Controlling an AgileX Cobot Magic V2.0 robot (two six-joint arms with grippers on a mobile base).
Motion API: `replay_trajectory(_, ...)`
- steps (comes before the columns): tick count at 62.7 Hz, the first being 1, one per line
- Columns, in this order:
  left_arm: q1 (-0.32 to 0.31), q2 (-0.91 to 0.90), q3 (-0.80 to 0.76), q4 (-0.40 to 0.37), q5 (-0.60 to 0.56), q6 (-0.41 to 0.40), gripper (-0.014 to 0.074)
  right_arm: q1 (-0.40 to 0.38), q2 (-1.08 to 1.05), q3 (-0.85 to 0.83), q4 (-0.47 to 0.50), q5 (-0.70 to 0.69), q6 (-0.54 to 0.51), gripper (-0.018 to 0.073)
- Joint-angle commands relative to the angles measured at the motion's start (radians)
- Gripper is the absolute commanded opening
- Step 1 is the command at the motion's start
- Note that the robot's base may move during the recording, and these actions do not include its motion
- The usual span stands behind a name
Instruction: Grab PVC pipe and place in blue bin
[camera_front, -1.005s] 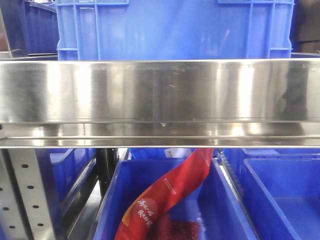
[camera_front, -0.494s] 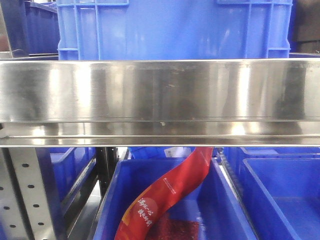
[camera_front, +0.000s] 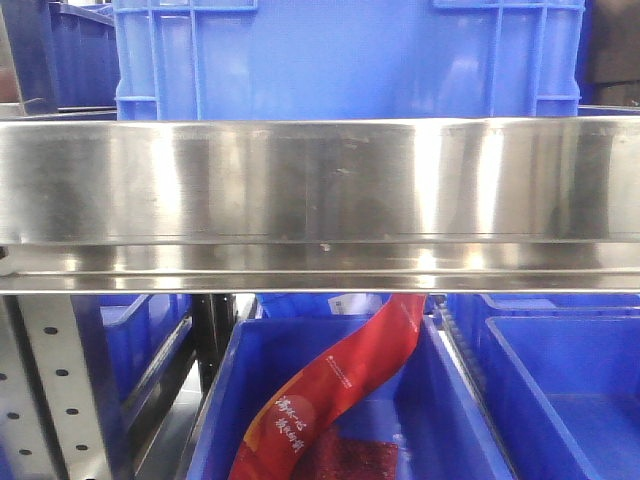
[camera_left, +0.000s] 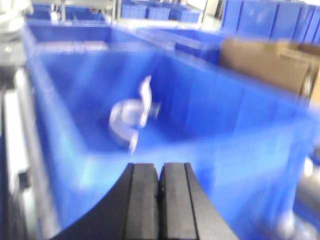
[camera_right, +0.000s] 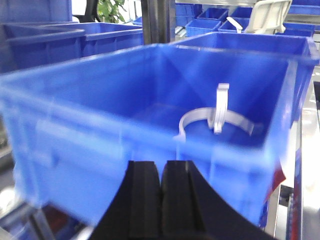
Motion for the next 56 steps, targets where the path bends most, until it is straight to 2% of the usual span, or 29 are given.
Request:
replay_trajectory(1, -0.004, -0.066, 0.088, -0.01, -0.05, 0.0, -0.0111, -0.007, -0.066, 0.075, 0.005, -0.039, -0.002, -0.0156)
replay_trajectory(12, -0.004, -0.182, 0.261, -0.01, -0.117, 0.0, -0.0111, -0.023, -0.156, 0.212, 0.007, -0.039, -0.002, -0.0156)
replay_trajectory(22, 0.02, -0.265, 0.355, -0.011, -0.132, 0.0, -0.0111, -0.116, -0.215, 0.291, 0.031, -0.046, -0.002, -0.0156)
replay_trajectory(40, 0.192, -0.398, 0.412, -0.012, -0.095, 0.0, -0.0111, -0.305, -0.331, 0.317, 0.035, -0.05, -0.002, -0.0156)
replay_trajectory(51, 0.317, -0.476, 0.451, -0.012, -0.058, 0.0, -0.0111, -0.394, -0.4, 0.318, 0.035, 0.047, -0.002, -0.0156)
replay_trajectory(56, 0.351, -0.515, 0.469, -0.012, -0.056, 0.0, -0.0111, -0.422, -0.434, 0.318, 0.035, 0.056, -0.002, -0.0156)
